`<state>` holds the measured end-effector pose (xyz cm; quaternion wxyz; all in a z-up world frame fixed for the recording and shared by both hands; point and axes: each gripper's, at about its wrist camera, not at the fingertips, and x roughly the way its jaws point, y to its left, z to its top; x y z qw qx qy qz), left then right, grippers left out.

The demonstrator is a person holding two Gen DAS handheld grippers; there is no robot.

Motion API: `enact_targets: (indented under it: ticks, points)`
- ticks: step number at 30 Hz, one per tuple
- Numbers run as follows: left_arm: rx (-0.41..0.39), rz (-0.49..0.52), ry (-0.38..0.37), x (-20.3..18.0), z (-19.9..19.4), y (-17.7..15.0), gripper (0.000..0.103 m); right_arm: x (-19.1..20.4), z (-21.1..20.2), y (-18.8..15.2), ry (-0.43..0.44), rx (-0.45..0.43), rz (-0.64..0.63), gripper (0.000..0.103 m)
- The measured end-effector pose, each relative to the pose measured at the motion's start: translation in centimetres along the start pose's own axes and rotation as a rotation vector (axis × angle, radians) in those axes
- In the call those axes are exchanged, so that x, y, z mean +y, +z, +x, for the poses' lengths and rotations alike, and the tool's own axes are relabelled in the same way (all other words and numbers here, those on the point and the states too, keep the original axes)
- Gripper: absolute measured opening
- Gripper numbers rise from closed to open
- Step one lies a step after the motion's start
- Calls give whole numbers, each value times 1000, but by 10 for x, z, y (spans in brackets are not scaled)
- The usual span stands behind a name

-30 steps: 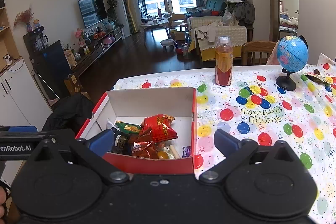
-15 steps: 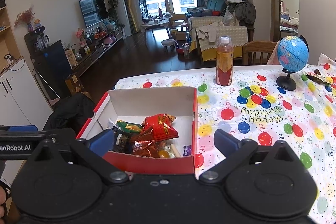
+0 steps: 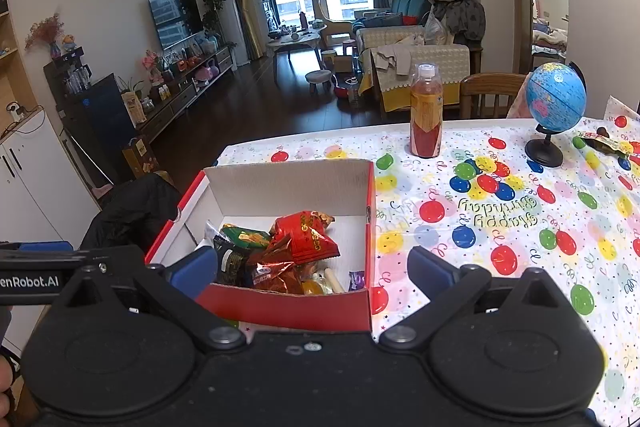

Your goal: Organize snacks

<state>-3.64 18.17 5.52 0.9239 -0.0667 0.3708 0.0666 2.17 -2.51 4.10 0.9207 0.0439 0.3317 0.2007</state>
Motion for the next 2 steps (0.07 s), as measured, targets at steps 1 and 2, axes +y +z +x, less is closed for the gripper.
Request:
enact_targets:
  ticks: [1, 2]
  points:
    - [1, -1, -1, 0, 0, 0, 102, 0, 0, 0, 0, 1, 1, 102]
    - [0, -1, -1, 0, 0, 0, 102, -1, 0, 0, 0, 1, 0, 102]
